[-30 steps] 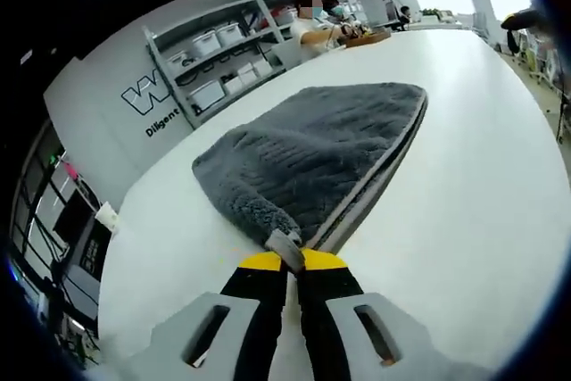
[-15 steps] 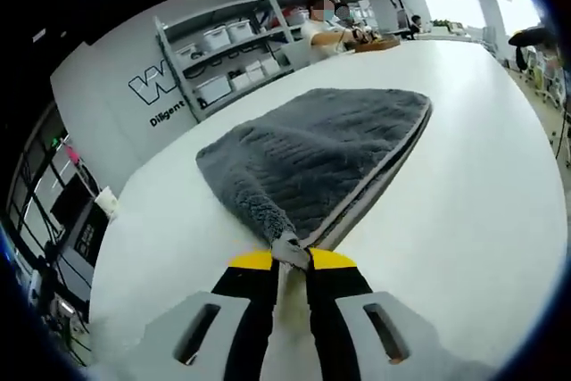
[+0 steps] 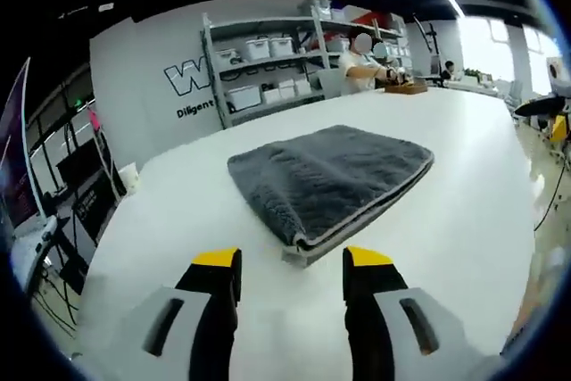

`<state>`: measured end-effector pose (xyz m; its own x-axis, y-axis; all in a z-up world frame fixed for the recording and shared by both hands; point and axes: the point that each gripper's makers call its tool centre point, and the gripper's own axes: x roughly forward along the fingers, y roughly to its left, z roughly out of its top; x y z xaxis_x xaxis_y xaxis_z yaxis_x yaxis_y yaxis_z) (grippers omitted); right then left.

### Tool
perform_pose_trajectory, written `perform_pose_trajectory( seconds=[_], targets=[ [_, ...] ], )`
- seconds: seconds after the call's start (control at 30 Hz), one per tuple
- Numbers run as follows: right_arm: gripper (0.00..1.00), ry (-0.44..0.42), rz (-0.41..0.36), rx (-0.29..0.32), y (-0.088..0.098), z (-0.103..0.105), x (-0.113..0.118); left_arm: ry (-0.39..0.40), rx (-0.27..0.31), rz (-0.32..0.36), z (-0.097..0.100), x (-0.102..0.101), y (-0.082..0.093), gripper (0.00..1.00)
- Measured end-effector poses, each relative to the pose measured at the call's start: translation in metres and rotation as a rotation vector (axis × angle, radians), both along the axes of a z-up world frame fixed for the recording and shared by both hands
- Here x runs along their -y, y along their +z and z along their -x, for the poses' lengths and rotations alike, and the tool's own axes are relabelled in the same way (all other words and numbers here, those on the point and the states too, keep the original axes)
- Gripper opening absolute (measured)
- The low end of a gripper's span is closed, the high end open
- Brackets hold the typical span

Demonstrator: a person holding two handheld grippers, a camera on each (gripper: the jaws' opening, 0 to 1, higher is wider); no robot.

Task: Open the folded towel by lifting each exposed corner and separating the folded layers until the towel lies flat within the target outline without major curled edges

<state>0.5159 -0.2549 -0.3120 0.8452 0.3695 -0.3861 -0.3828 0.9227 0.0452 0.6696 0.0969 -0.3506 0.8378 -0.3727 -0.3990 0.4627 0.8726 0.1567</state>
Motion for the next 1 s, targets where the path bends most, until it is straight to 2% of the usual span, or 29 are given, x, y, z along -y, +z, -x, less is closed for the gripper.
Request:
perform_pose_trajectory(
  seconds=[0.17,0.33,0.53,0.7,0.87,0.9,1.0],
  targets=[
    [0.96,-0.007,0.004,-0.011,-0.003,-0.001,0.001,0.023,-0.021,0.061,0.023,0.0,0.009,0.68],
    [0.96,-0.003,0.009,-0.014,-0.005,-0.001,-0.001,0.012,-0.004,0.126,0.044,0.007,0.021,0.73],
    [0.96,0.012,0.01,-0.027,-0.008,-0.003,-0.004,-0.004,-0.012,0.139,0.069,0.014,0.026,0.83],
    [0.96,0.015,0.013,-0.032,-0.009,-0.004,-0.005,0.013,-0.013,0.118,0.081,0.009,0.028,0.9],
    [0.96,0.017,0.013,-0.031,-0.009,-0.004,-0.006,0.029,-0.062,0.121,0.089,0.004,0.02,0.96],
    [0.96,0.018,0.013,-0.03,-0.009,-0.004,-0.006,0.034,-0.067,0.115,0.09,0.002,0.019,0.99],
    [0.96,0.018,0.013,-0.03,-0.009,-0.004,-0.007,0.047,-0.076,0.081,0.094,-0.002,0.013,0.99]
  ],
)
